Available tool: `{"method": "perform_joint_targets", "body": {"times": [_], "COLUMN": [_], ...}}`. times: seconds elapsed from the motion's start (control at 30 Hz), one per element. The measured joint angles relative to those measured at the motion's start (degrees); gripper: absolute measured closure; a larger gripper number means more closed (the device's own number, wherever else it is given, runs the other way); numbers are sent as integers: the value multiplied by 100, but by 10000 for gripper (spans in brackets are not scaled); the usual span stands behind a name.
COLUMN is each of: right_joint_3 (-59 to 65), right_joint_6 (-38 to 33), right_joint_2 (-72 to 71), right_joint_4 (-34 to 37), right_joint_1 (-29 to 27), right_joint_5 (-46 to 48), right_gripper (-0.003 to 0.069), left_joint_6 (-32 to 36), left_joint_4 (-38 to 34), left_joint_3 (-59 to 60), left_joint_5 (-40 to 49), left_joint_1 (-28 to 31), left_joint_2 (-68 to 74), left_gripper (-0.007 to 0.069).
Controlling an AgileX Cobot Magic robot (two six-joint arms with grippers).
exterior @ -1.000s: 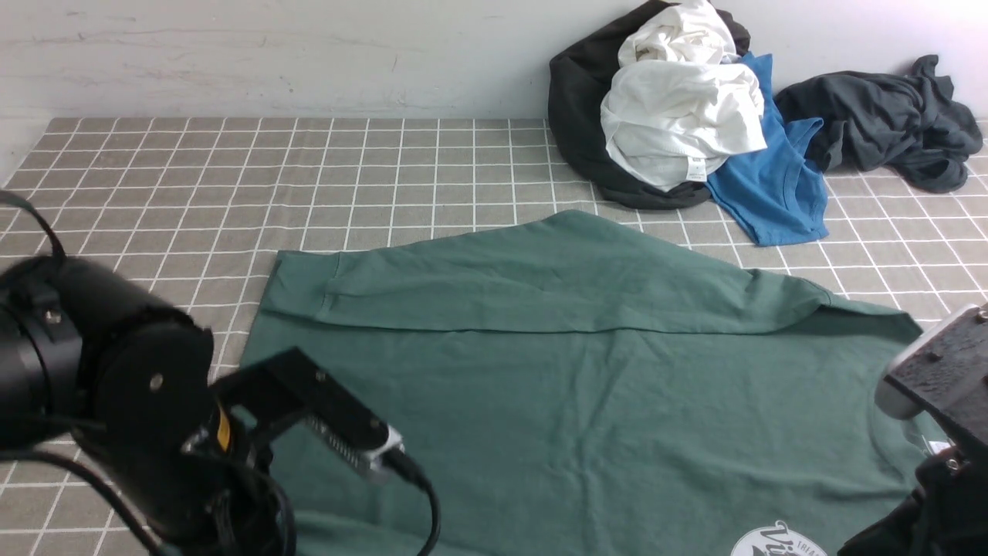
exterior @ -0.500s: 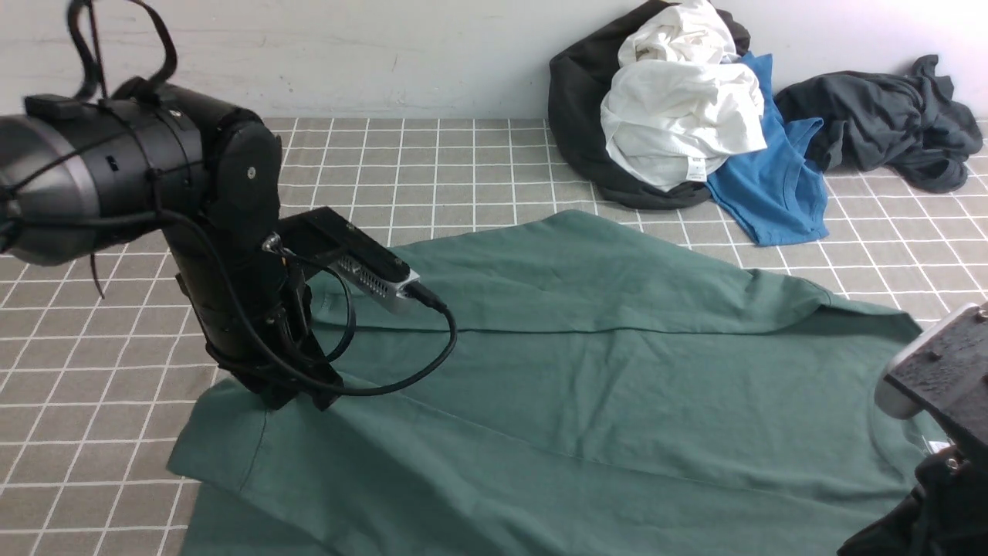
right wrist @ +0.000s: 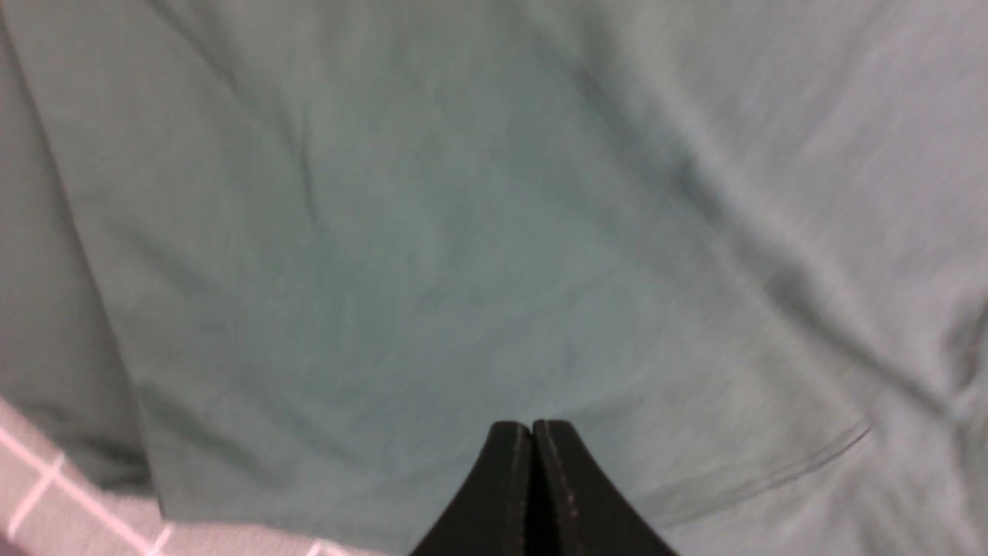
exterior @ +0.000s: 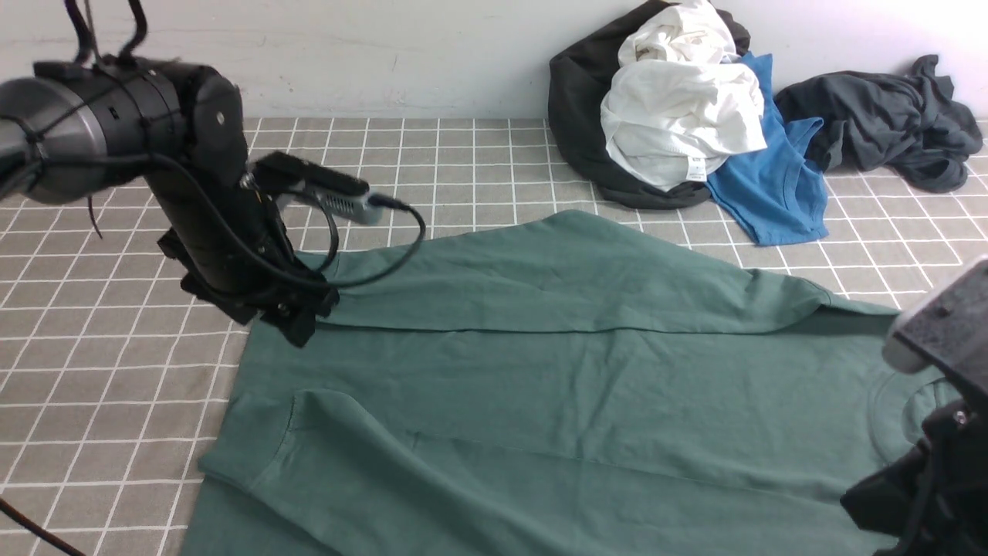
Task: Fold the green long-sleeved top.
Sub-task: Use the left arm to clamp the cuff farthest from it
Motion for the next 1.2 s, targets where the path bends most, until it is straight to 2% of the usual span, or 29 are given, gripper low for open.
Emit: {"method": "perform_joint_targets", "body": {"times": [0.13, 0.53, 1.2], "right_joint_3": [-448, -791, -798], "right_joint_6": [12, 18, 18], "right_joint_2": [169, 298, 300], "right_joint_4": [-35, 221, 226], "right_joint_1": [0, 0, 0], "right_joint_5": [-154, -64, -26], "right_gripper": [673, 673, 673], "left_joint_6": [-5, -236, -472], "left_joint_4": [-272, -306, -132], "left_joint_3": [-388, -902, -1012], "left_joint_5": [-164, -933, -1267], "left_joint_1": [242, 342, 342], "left_joint_2": [311, 1566, 1807], "left_gripper": [75, 105, 107]}}
